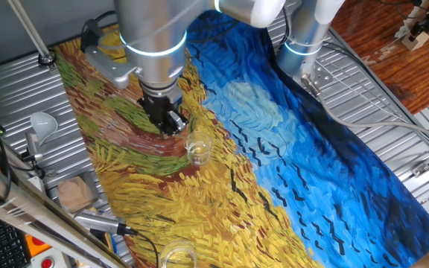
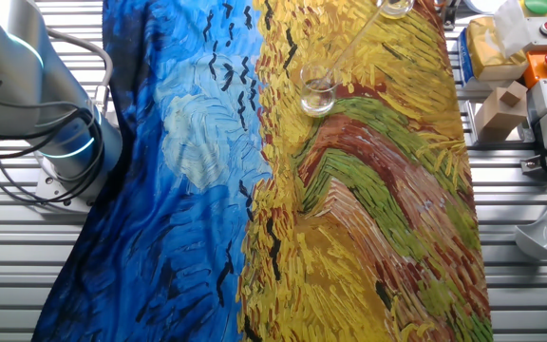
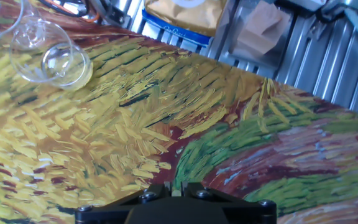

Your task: Stir the beaker with a glass rod

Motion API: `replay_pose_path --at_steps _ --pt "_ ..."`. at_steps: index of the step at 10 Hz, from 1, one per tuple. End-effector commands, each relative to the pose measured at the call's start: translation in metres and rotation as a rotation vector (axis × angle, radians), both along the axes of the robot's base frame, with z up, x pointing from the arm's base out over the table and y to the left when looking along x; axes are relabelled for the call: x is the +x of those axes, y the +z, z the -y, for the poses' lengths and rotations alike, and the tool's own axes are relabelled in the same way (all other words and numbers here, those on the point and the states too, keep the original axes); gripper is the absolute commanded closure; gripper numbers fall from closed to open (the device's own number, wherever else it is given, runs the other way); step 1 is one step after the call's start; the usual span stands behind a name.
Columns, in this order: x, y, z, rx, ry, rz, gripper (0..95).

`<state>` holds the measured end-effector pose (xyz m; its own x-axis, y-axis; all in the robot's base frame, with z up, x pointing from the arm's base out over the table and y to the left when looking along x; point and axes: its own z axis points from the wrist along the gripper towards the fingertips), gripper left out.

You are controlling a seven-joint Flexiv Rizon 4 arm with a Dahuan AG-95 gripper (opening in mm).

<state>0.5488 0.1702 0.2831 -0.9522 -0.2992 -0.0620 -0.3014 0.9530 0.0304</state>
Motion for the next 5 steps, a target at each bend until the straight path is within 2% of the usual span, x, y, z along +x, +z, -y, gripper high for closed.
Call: replay_pose_path --at_steps 1,3,5 --pt "-0.0003 0.0001 0.0001 0.053 -0.019 0.059 95.0" --pt "-0.0003 0.0001 0.0000 0.047 -0.005 0.061 95.0" --pt "-0.0004 0.0000 0.0002 0.025 0.024 0.057 95.0"
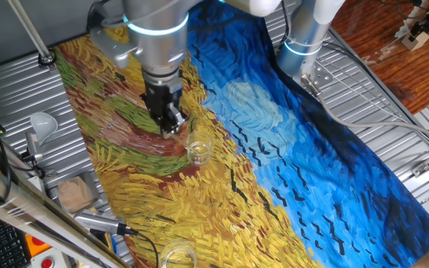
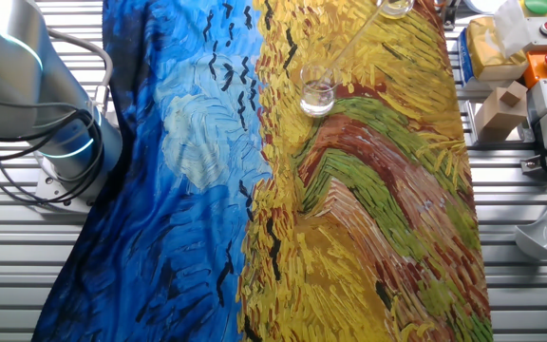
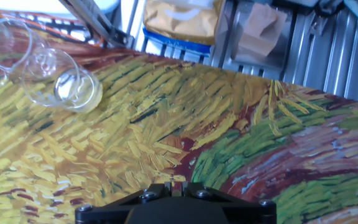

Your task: Stir the beaker with a glass rod

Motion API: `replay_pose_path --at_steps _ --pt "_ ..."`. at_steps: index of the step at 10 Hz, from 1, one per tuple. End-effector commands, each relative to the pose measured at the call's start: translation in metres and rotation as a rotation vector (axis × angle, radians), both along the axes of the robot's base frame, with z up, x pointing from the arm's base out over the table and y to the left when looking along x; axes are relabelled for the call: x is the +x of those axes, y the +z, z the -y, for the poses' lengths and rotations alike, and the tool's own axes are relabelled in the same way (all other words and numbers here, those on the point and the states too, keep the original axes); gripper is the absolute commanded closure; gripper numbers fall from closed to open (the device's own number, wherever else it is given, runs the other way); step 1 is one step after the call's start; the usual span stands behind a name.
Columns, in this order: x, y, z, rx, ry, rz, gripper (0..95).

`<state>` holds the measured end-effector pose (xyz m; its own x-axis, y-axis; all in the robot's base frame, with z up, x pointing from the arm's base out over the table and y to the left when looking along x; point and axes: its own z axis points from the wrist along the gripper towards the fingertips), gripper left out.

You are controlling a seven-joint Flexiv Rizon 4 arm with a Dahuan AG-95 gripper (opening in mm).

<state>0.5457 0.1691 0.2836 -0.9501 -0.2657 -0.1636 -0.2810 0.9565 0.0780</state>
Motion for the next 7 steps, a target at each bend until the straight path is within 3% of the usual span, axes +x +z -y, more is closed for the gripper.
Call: replay_pose_path --at_steps 1,7 --pt "0.0026 -0.0006 -0.0007 -0.059 0.054 -0.028 95.0" --pt "0.0028 -0.0013 -0.0002 -0.058 0.047 -0.044 95.0"
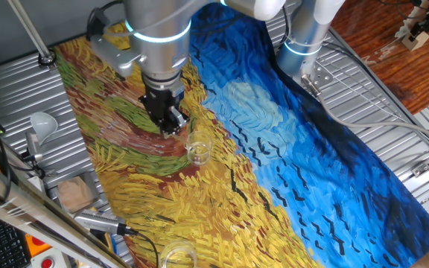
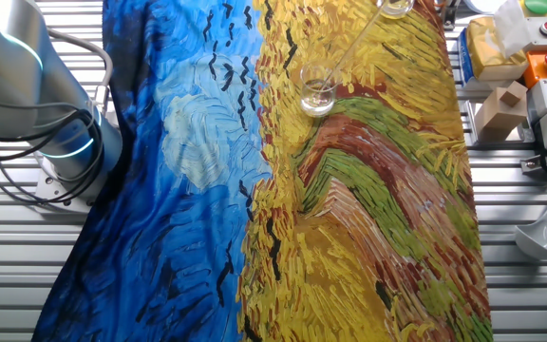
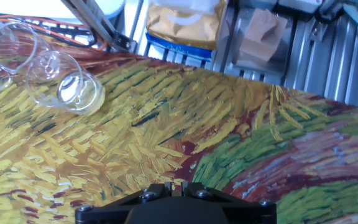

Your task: Stir the beaker with a glass rod

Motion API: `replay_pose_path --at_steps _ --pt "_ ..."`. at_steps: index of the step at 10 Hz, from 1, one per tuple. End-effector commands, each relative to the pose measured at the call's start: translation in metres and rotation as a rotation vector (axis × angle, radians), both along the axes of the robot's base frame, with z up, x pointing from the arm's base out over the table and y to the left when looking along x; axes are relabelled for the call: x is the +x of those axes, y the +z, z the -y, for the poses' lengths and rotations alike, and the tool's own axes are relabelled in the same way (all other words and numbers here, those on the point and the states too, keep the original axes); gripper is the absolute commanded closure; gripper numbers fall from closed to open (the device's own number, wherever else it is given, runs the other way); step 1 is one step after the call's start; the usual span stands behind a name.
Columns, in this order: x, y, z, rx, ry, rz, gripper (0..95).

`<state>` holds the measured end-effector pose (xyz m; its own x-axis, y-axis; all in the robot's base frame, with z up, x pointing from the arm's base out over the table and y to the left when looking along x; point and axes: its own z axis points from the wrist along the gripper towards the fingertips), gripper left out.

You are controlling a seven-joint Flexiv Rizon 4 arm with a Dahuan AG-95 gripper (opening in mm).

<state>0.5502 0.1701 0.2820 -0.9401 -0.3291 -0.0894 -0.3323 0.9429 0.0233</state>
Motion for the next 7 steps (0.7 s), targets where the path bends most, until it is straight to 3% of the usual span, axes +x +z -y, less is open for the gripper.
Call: replay_pose_path --at_steps 1,7 --pt "-0.0013 -0.0002 0.0012 0.018 -0.010 0.008 95.0" --pt "0.0010 -0.0030 0.0028 0.020 -0.012 -0.015 95.0"
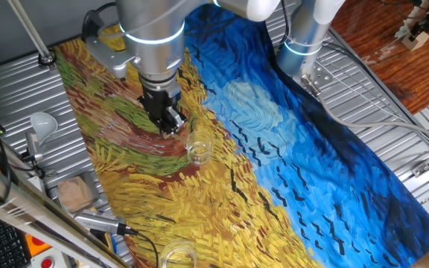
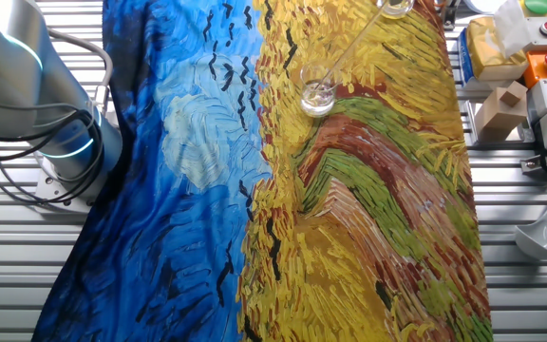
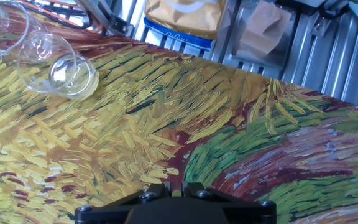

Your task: Stir the beaker with a glass rod

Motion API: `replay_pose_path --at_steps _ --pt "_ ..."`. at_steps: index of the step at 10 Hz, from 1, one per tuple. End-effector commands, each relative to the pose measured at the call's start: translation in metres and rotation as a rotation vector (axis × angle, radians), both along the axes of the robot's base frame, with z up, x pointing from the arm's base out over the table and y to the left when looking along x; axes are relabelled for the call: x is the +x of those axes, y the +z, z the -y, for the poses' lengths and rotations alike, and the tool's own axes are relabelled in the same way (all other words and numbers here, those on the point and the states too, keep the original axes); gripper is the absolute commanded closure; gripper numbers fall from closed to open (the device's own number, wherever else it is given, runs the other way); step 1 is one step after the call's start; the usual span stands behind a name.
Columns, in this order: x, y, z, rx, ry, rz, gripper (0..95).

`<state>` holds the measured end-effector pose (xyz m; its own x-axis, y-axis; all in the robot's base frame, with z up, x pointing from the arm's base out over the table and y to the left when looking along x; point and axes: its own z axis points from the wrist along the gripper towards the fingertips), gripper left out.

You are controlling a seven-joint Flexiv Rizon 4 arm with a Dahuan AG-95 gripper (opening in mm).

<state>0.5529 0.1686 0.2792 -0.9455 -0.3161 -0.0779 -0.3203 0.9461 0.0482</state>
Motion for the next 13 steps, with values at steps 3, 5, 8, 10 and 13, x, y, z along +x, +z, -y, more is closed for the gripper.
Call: replay_pose_path --at_steps 3,5,8,10,13 --pt "-0.001 -0.002 0.002 0.001 0.000 -0.003 95.0" --pt "0.001 -0.004 0.003 0.001 0.002 -0.008 95.0" --pt "0.004 -0.008 0.005 -0.002 0.001 -0.019 95.0" --pt "0.007 -0.011 0.007 0.001 0.000 -0.020 95.0" --pt "0.009 -0.014 0.008 0.000 -0.001 -0.027 95.0"
